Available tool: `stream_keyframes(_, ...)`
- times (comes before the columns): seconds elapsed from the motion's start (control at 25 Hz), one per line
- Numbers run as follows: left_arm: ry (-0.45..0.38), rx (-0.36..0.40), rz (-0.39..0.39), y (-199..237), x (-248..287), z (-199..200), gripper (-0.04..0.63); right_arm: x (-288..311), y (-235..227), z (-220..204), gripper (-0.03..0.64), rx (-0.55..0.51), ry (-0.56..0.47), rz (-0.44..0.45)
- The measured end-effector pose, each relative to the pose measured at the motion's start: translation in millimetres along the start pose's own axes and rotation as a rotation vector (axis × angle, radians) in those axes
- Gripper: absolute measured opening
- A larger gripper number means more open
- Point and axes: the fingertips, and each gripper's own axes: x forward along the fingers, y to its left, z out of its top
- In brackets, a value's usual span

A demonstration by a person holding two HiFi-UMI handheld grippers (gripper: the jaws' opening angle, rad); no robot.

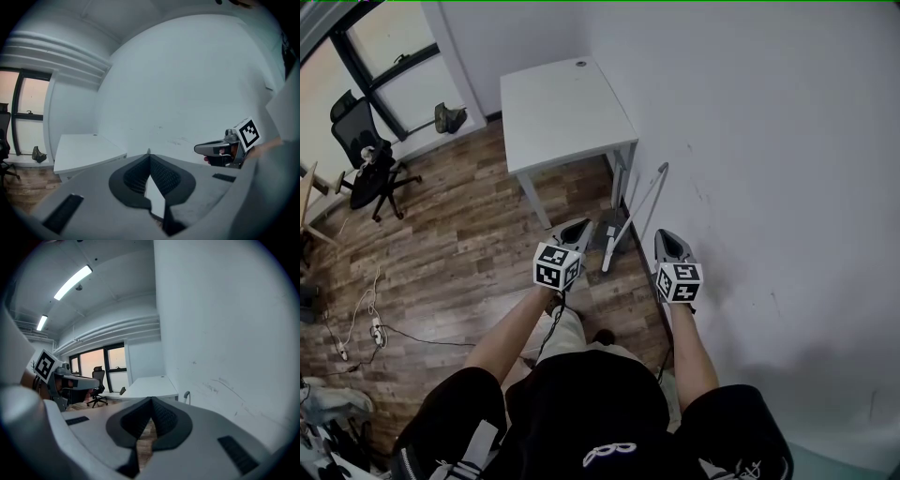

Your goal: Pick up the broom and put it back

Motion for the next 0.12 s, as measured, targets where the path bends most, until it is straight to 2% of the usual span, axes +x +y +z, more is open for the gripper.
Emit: stream_keyframes(0.12, 0.000, 0.004, -0.006, -2.3, 1.3, -0.4, 0.017, -1.4, -1.5, -1.8, 0.023, 0.001, 0.000, -0.001)
